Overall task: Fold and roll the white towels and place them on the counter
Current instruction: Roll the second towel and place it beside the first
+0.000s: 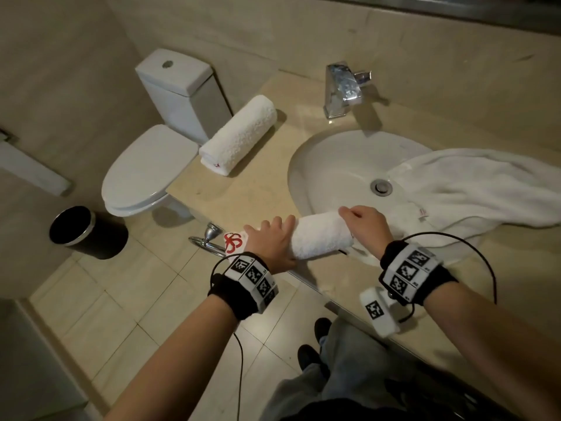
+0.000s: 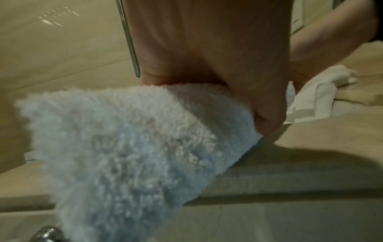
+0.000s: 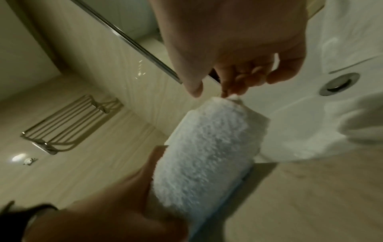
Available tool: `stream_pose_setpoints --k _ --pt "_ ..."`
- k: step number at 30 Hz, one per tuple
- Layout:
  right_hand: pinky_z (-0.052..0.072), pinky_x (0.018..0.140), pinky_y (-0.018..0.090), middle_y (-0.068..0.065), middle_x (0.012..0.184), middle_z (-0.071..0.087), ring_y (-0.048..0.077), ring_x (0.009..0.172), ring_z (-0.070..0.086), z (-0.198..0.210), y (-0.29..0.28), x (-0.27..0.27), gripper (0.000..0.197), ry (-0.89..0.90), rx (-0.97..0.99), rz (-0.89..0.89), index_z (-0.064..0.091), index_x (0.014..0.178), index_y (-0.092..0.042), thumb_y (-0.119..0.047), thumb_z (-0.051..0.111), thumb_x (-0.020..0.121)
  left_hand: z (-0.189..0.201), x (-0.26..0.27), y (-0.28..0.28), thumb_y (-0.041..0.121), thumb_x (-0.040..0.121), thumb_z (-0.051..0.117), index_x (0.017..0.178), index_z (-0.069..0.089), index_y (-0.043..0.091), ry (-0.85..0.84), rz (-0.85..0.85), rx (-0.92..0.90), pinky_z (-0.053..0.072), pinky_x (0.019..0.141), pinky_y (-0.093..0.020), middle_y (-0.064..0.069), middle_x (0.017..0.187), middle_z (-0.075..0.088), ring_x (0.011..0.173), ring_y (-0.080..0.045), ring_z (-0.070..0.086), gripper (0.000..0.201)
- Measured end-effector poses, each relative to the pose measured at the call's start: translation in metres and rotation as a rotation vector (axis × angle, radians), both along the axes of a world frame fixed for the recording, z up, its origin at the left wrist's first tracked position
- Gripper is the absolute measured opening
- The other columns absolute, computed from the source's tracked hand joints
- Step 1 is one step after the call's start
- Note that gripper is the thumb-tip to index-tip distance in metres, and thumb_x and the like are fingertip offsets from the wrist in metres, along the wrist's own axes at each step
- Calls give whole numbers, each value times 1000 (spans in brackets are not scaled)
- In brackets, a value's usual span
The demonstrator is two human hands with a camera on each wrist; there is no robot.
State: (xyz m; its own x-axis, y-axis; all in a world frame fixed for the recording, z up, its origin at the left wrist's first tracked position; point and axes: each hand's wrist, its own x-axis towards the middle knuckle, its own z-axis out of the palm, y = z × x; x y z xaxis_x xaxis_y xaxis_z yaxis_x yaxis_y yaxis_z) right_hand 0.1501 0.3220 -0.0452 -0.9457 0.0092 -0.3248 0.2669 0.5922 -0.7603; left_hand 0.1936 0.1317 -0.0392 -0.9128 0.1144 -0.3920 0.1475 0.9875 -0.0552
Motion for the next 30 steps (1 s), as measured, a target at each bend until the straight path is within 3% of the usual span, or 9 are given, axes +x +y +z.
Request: stream_pose_setpoints --k 3,7,11,13,16,19,22,26,30 --pt "26 55 31 7 56 37 21 56 38 7 -10 -9 44 -113 36 42 37 52 -11 -24 54 90 -1 5 -2 52 76 61 135 22 19 35 -44 -19 39 92 -53 -5 125 43 110 -28 48 78" --pt "32 75 27 9 68 40 22 84 41 11 -26 -19 33 -306 -53 -47 39 63 -12 -16 38 96 -3 8 -6 41 75 67 139 20 20 27 -43 31 41 91 -50 -4 128 42 112 -26 47 82" --pt "33 81 29 -2 71 32 16 61 35 7 -29 -24 36 -414 -279 -227 28 64 -20 -11 26 99 -3 8 -17 35 72 72 141 20 21 1 -3 100 43 90 -44 -4 129 43 112 -25 48 87" --pt "37 85 32 -3 73 35 9 62 37 7 -30 -25 33 -452 -363 -270 31 67 -21 -11 27 98 -1 7 -22 34 72 72 141 21 22 -2 10 121 42 91 -42 -4 130 44 113 -24 48 87" --pt "43 83 38 3 74 42 17 66 45 -4 -24 -28 25 -477 -460 -299 40 68 -17 -12 34 92 1 5 -25 36 71 73 141 21 25 -2 14 139 40 95 -43 -2 131 45 116 -23 48 88" --pt "50 73 36 14 85 56 30 79 56 6 -26 -22 23 -477 -401 -279 54 85 -1 -17 39 92 1 5 -26 42 71 73 141 20 30 2 33 124 38 99 -49 -1 132 45 118 -24 47 89" --pt "45 92 36 23 121 56 37 112 54 6 -31 -20 45 -424 -92 -188 51 122 5 -28 34 98 0 6 -24 44 70 73 142 19 31 4 53 120 38 99 -50 -2 133 44 119 -25 46 91" --pt "37 101 36 24 135 46 35 126 45 11 -39 -19 37 -262 125 -115 42 131 7 -6 27 100 0 5 -22 45 69 74 142 19 31 9 66 139 37 99 -50 -1 134 43 120 -24 46 92" --pt "39 105 41 27 132 49 39 123 48 -8 -29 -23 39 -426 -198 -312 46 123 12 -14 32 97 0 9 -25 48 69 73 142 18 29 25 59 158 38 101 -49 -1 135 43 119 -24 46 93"
